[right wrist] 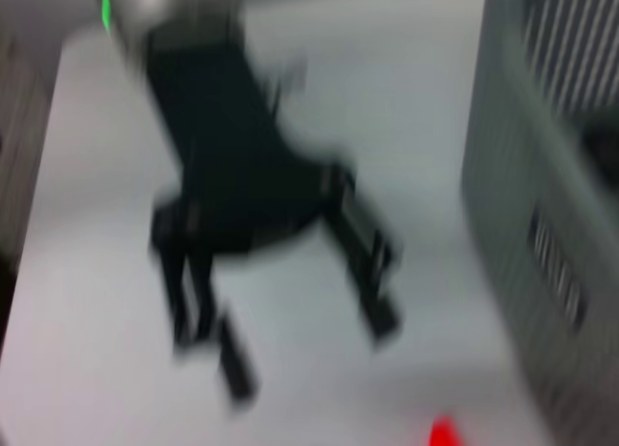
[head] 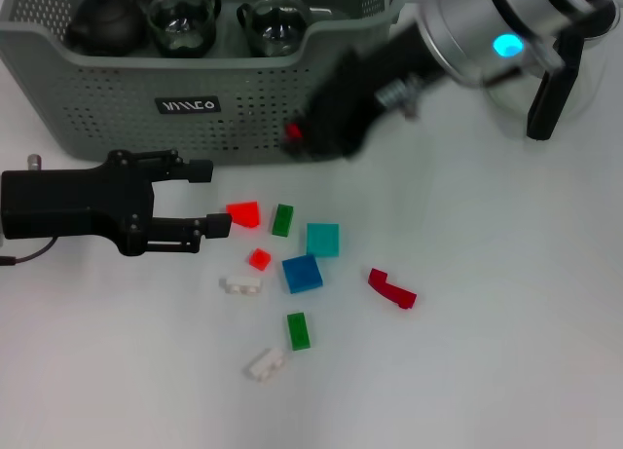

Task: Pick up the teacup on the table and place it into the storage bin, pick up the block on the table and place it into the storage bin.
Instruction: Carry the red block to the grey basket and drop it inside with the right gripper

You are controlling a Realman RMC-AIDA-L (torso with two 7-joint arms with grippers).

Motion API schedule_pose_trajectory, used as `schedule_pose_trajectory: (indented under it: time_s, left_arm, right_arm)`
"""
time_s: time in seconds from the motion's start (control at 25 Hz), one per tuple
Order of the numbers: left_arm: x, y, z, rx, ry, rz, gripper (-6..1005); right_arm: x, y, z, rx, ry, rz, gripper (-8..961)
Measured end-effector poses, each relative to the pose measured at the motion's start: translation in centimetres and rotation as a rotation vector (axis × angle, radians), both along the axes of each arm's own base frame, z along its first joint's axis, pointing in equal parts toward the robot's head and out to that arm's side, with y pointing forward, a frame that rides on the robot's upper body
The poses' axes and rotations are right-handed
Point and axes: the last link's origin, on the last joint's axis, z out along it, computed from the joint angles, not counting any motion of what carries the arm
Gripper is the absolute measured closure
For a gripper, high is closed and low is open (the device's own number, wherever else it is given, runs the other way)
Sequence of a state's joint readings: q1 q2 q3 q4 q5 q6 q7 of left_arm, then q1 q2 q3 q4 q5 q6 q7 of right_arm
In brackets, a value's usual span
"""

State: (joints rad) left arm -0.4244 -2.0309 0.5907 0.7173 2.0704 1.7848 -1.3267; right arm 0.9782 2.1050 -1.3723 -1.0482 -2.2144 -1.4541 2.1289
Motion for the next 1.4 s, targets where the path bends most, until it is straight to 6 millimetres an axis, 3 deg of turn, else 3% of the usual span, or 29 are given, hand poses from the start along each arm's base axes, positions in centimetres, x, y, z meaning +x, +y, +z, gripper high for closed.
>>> schedule_pose_trajectory:
  time_s: [0.28,0.56,0.84,1.24,1.4]
  left_arm:
    - [0.1,-0.1,-0.2,0.003,-0.011,0.0,201]
    - [0.6,0.0,-0.8,-0.005,-0.024,-0.009,202]
    - [0.7,0.0,-0.9,0.002,-0.036,-0.003,202]
    - [0.6,0.2,-1.0,0.008,-0.033,0.002,202]
    - [0.6,0.1,-1.1,0.005,-0.035,0.002,202]
  right_arm:
    - [-4.8,4.4,-0.3,0.265,0.162,0.048,722]
    - [-5.3,8.4,-1.2,0.47,0.198,0.015,710]
    - [-3.9,9.5,-1.3,0.537,0.215,-0.082,698]
    - [-2.8,9.5,-1.0,0.543,0.228,-0.133,681]
    - [-3.2,8.7,-0.5,0.518,0.247,-0.115,504]
